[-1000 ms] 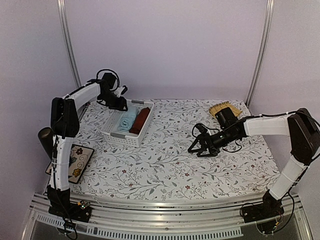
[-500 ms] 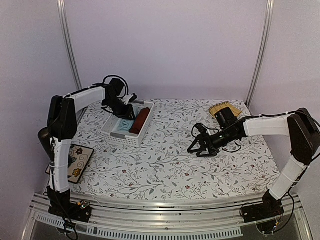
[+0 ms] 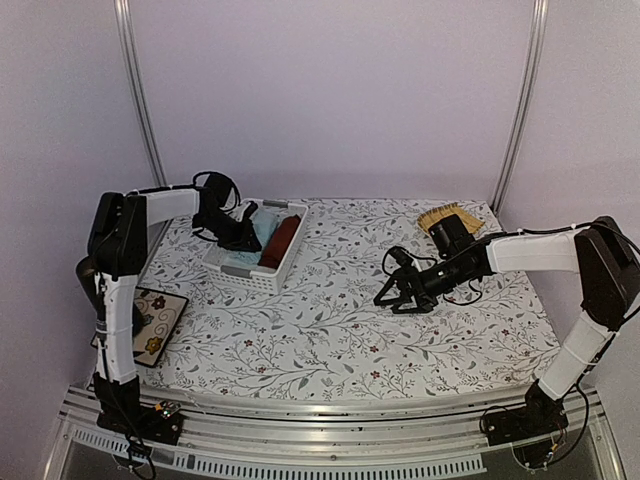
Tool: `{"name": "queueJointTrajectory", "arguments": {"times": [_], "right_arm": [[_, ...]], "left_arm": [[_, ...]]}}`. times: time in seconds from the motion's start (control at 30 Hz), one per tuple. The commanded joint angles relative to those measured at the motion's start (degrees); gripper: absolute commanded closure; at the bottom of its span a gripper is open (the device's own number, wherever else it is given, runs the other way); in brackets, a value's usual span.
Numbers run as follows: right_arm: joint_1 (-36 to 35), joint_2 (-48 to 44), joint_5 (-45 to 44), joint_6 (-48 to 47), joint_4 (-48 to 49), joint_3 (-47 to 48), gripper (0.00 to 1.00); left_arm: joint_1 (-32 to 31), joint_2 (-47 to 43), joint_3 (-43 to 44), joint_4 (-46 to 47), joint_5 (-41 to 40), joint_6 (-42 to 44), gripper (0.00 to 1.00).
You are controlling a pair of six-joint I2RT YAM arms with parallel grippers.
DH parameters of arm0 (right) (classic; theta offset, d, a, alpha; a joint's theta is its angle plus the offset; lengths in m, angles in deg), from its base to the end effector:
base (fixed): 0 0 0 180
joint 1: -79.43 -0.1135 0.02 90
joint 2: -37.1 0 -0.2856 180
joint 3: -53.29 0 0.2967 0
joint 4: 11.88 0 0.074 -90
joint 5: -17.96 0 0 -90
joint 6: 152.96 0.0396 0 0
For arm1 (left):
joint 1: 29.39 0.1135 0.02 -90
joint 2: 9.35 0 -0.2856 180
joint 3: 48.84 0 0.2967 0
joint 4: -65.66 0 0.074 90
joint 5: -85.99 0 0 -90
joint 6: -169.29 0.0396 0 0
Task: Roll the towels
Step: Adjust the towel in the bin.
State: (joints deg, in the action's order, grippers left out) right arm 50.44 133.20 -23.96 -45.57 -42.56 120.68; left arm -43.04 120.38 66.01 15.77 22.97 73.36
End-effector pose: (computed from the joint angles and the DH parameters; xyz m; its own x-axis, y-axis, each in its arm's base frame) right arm 0.3021 0.2011 0.1685 -0.9142 -0.2783 -0.2945 -0.4003 0.5071 0.7633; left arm 0.5165 -0.1439 0.1581 -0.9155 0.1276 -0.3816 0.3053 0.8380 -0.4522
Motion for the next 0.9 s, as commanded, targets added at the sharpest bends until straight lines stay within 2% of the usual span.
{"name": "queueJointTrajectory", "arguments": {"times": [0.0,0.17,0.3,0.57,0.87], "right_arm": [[-0.36,-0.08,-0.7,0.29,0.47,-0.14,0.01],[-0.44,-0.03,-0.71,0.11,0.45,-0.01,0.01],[-0.45,0.04,-0.7,0.12,0.39,0.15,0.01],[-1.03,-0.14,-0.62,0.56,0.55,0.27,0.01],[-1.33,-0.73,-1.1,0.63,0.11,0.35,0.01]], "left_arm": [[1.72,-1.96,-4.71,3.77,3.25,-2.55,0.84],[3.52,-4.32,-11.47,9.63,3.11,-4.76,0.84],[4.84,-5.43,-14.15,14.98,8.25,-7.1,0.81],[3.59,-5.07,-6.33,16.45,8.35,-9.21,0.68],[1.65,1.23,3.6,15.78,7.28,-11.79,0.68]]}}
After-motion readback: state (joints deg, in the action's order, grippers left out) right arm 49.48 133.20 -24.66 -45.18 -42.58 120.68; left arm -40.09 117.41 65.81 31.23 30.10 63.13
